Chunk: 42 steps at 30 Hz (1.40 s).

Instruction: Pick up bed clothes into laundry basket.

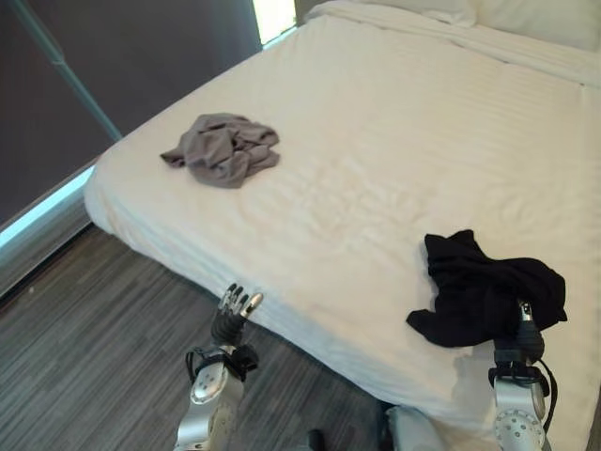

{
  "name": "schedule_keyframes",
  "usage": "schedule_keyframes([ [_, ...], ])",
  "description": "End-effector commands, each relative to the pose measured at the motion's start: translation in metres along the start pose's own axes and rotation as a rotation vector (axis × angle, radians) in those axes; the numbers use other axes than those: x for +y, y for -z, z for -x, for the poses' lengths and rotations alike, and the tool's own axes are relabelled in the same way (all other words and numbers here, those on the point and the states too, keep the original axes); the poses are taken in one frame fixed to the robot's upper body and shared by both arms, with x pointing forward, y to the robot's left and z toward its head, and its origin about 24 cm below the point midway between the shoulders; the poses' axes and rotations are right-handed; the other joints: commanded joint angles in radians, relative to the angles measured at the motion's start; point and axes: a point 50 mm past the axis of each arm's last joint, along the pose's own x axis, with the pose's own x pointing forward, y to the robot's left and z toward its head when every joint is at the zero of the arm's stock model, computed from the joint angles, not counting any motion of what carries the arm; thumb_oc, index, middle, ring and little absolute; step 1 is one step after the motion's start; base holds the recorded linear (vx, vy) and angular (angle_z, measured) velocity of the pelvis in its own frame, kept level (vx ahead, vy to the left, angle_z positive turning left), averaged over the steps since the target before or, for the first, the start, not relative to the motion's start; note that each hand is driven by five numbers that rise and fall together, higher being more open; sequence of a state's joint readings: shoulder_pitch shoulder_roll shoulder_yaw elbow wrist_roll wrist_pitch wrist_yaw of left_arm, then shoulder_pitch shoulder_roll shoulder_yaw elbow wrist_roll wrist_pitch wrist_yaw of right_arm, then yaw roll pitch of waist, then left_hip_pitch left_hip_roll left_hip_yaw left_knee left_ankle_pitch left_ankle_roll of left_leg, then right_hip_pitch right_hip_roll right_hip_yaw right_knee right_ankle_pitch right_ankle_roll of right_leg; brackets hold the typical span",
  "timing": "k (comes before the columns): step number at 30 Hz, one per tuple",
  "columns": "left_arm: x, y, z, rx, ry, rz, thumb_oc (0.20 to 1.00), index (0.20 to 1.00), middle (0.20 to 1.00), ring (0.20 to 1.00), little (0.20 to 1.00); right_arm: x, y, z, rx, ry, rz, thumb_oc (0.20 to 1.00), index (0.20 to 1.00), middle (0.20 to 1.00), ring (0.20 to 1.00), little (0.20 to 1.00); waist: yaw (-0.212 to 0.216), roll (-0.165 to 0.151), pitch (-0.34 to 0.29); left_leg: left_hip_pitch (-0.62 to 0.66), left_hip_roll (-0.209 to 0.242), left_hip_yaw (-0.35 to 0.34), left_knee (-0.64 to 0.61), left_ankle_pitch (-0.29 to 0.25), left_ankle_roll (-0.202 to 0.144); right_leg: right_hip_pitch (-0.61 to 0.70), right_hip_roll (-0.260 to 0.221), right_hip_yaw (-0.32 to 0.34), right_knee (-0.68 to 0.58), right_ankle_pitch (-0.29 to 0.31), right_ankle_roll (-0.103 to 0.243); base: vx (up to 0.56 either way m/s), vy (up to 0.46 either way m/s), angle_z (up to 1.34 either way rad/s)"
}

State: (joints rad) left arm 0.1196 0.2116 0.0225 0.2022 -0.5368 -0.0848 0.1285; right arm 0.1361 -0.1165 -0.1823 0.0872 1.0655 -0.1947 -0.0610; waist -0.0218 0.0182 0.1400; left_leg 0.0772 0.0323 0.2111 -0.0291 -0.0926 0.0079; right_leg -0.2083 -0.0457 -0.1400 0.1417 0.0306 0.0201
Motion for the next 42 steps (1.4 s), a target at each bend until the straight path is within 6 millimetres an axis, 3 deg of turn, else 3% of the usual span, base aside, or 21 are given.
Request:
schedule_keyframes([
  [1,0.011,-0.028,-0.005,-0.126,0.002,-0.034,1.000,1.000,1.000,1.000,1.000,0.027,-0.027,-0.006,-0.159,-0.116,-0.005,0.200,0.200,0.200,0.200,0.200,0.017,-0.053,-0.015,-0.075,-0.038,-0.013,-0.058,0.110,-0.021,0.187,-0.023,-0.002,-0.026,-0.089,0.113,-0.04,-0.061,-0.48],
  [5,0.013,-0.022,-0.003,-0.099,-0.018,-0.010,1.000,1.000,1.000,1.000,1.000,0.032,-0.020,-0.009,-0.117,-0.134,0.008,0.200,0.200,0.200,0.200,0.200,0.047,-0.070,-0.020,-0.086,-0.038,-0.029,-0.056,0.135,-0.026,0.233,0.006,0.016,-0.135,-0.092,0.085,-0.06,-0.122,-0.23],
  [10,0.011,-0.021,-0.002,-0.095,0.000,-0.006,1.000,1.000,1.000,1.000,1.000,0.030,-0.021,-0.010,-0.112,-0.134,0.022,0.200,0.200,0.200,0.200,0.200,0.048,-0.059,-0.018,-0.081,-0.038,-0.064,-0.048,0.145,-0.032,0.261,0.013,0.000,-0.162,-0.088,0.074,-0.01,-0.109,0.03],
  [13,0.010,-0.024,-0.004,-0.108,0.002,0.004,1.000,1.000,1.000,1.000,1.000,0.028,-0.024,-0.013,-0.113,-0.128,0.025,0.200,0.200,0.200,0.200,0.200,0.050,-0.057,0.012,-0.140,-0.036,-0.086,0.099,0.127,-0.051,0.263,-0.003,-0.022,-0.144,-0.095,0.062,-0.05,-0.081,0.23],
  [15,0.008,-0.026,-0.004,-0.126,0.006,0.048,1.000,1.000,1.000,1.000,1.000,0.034,-0.023,-0.017,-0.096,-0.167,0.055,0.200,0.200,0.200,0.200,0.200,0.075,-0.057,0.050,-0.220,-0.033,-0.142,0.251,0.170,-0.090,0.261,-0.010,-0.021,-0.125,-0.106,0.045,-0.12,-0.051,0.41],
  [16,0.010,-0.027,-0.003,-0.134,-0.008,0.058,1.000,1.000,1.000,1.000,1.000,0.038,-0.022,-0.021,-0.085,-0.179,0.059,0.200,0.200,0.200,0.200,0.200,0.097,-0.064,0.065,-0.249,0.010,-0.182,0.300,0.193,-0.107,0.270,-0.026,-0.001,-0.115,-0.108,0.046,-0.08,0.004,0.21],
  [18,0.012,-0.028,-0.002,-0.138,-0.014,0.059,1.000,1.000,1.000,1.000,1.000,0.039,-0.023,-0.022,-0.092,-0.180,0.048,0.200,0.200,0.200,0.200,0.200,0.102,-0.072,0.061,-0.255,0.042,-0.184,0.292,0.200,-0.099,0.269,-0.040,0.005,-0.119,-0.102,0.051,0.03,0.058,-0.38],
  [19,0.012,-0.026,0.000,-0.137,-0.017,0.067,1.000,1.000,1.000,1.000,1.000,0.040,-0.022,-0.022,-0.094,-0.182,0.036,0.200,0.200,0.200,0.200,0.200,0.107,-0.078,0.054,-0.253,0.085,-0.201,0.271,0.214,-0.098,0.274,-0.060,0.012,-0.124,-0.098,0.063,0.13,0.195,-0.53],
  [20,0.015,-0.030,0.003,-0.155,-0.027,0.071,1.000,1.000,1.000,1.000,1.000,0.039,-0.025,-0.020,-0.102,-0.184,0.048,0.200,0.200,0.200,0.200,0.200,0.102,-0.078,0.042,-0.223,0.174,-0.232,0.215,0.258,-0.117,0.275,-0.094,0.029,-0.134,-0.097,0.082,0.11,0.171,-0.32],
  [22,0.016,-0.032,0.003,-0.166,-0.033,0.082,1.000,1.000,1.000,1.000,1.000,0.036,-0.027,-0.020,-0.104,-0.175,0.064,0.200,0.200,0.200,0.200,0.200,0.096,-0.071,0.035,-0.202,0.207,-0.251,0.196,0.285,-0.131,0.270,-0.107,0.042,-0.135,-0.096,0.093,0.11,0.273,-0.21],
  [23,0.016,-0.036,0.001,-0.193,-0.044,0.119,1.000,1.000,1.000,1.000,1.000,0.032,-0.032,-0.021,-0.111,-0.165,0.081,0.200,0.200,0.200,0.200,0.200,0.071,-0.042,0.017,-0.164,0.292,-0.278,0.132,0.352,-0.170,0.259,-0.140,0.068,-0.125,-0.105,0.118,0.12,0.337,-0.36],
  [27,0.017,-0.047,-0.001,-0.248,-0.068,0.152,1.000,1.000,1.000,1.000,1.000,0.034,-0.043,-0.025,-0.140,-0.173,0.140,0.200,0.200,0.200,0.200,0.200,0.061,-0.005,0.003,-0.145,0.357,-0.349,0.016,0.429,-0.224,0.240,-0.200,0.114,-0.061,-0.145,0.159,0.14,0.394,-0.17],
  [30,0.020,-0.056,-0.004,-0.291,-0.082,0.174,1.000,1.000,1.000,1.000,1.000,0.037,-0.047,-0.029,-0.153,-0.187,0.162,0.200,0.200,0.200,0.200,0.200,0.055,0.013,-0.014,-0.151,0.389,-0.380,-0.022,0.430,-0.268,0.222,-0.269,0.164,-0.010,-0.169,0.200,0.20,0.547,-0.31],
  [31,0.021,-0.063,-0.006,-0.317,-0.080,0.177,1.000,1.000,1.000,1.000,1.000,0.044,-0.046,-0.029,-0.165,-0.209,0.137,0.200,0.200,0.200,0.200,0.200,0.057,0.015,-0.029,-0.152,0.378,-0.399,-0.009,0.369,-0.270,0.226,-0.309,0.189,-0.014,-0.163,0.226,0.18,0.456,-0.48],
  [33,0.024,-0.068,-0.006,-0.333,-0.074,0.156,1.000,1.000,1.000,1.000,1.000,0.050,-0.045,-0.029,-0.172,-0.229,0.125,0.200,0.200,0.200,0.200,0.200,0.054,0.010,-0.035,-0.163,0.369,-0.395,0.028,0.320,-0.270,0.235,-0.333,0.206,-0.028,-0.144,0.241,0.15,0.393,-0.31],
  [34,0.024,-0.073,-0.008,-0.343,-0.065,0.134,1.000,1.000,1.000,1.000,1.000,0.049,-0.044,-0.028,-0.167,-0.220,0.127,0.200,0.200,0.200,0.200,0.200,0.049,0.006,-0.044,-0.171,0.360,-0.370,0.054,0.241,-0.270,0.243,-0.357,0.198,-0.042,-0.122,0.242,0.11,0.458,-0.14],
  [36,0.018,-0.084,-0.014,-0.367,-0.025,0.068,1.000,1.000,1.000,1.000,1.000,0.044,-0.047,-0.025,-0.194,-0.192,0.126,0.200,0.200,0.200,0.200,0.200,0.051,-0.012,-0.046,-0.195,0.314,-0.341,0.119,0.139,-0.270,0.251,-0.414,0.188,-0.044,0.018,0.242,0.07,0.544,-0.05],
  [38,0.010,-0.091,-0.021,-0.368,0.026,-0.054,1.000,1.000,1.000,1.000,1.000,0.039,-0.046,-0.021,-0.218,-0.153,0.094,0.200,0.200,0.200,0.200,0.200,0.041,-0.027,-0.037,-0.179,0.242,-0.334,0.084,0.108,-0.211,0.191,-0.461,0.214,0.038,0.203,0.228,0.05,0.771,0.21],
  [39,0.013,-0.096,-0.024,-0.371,-0.001,-0.096,1.000,1.000,1.000,1.000,1.000,0.045,-0.035,-0.020,-0.200,-0.150,0.014,0.200,0.200,0.200,0.200,0.200,0.038,-0.005,-0.019,-0.140,0.207,-0.301,0.066,0.093,-0.169,0.133,-0.474,0.159,0.088,0.295,0.199,0.02,0.631,0.31],
  [41,0.015,-0.099,-0.023,-0.381,0.000,-0.104,1.000,1.000,1.000,1.000,1.000,0.044,-0.033,-0.019,-0.196,-0.147,0.001,0.200,0.200,0.200,0.200,0.200,0.033,0.003,-0.015,-0.128,0.189,-0.300,0.045,0.102,-0.150,0.119,-0.454,0.156,0.126,0.315,0.187,0.05,0.528,0.06],
  [42,0.014,-0.102,-0.023,-0.390,0.009,-0.124,1.000,1.000,1.000,1.000,1.000,0.043,-0.032,-0.018,-0.191,-0.151,0.012,0.200,0.200,0.200,0.200,0.200,0.010,0.021,-0.013,-0.116,0.168,-0.306,0.014,0.117,-0.123,0.095,-0.369,0.204,0.200,0.254,0.173,0.06,0.468,-0.31],
])
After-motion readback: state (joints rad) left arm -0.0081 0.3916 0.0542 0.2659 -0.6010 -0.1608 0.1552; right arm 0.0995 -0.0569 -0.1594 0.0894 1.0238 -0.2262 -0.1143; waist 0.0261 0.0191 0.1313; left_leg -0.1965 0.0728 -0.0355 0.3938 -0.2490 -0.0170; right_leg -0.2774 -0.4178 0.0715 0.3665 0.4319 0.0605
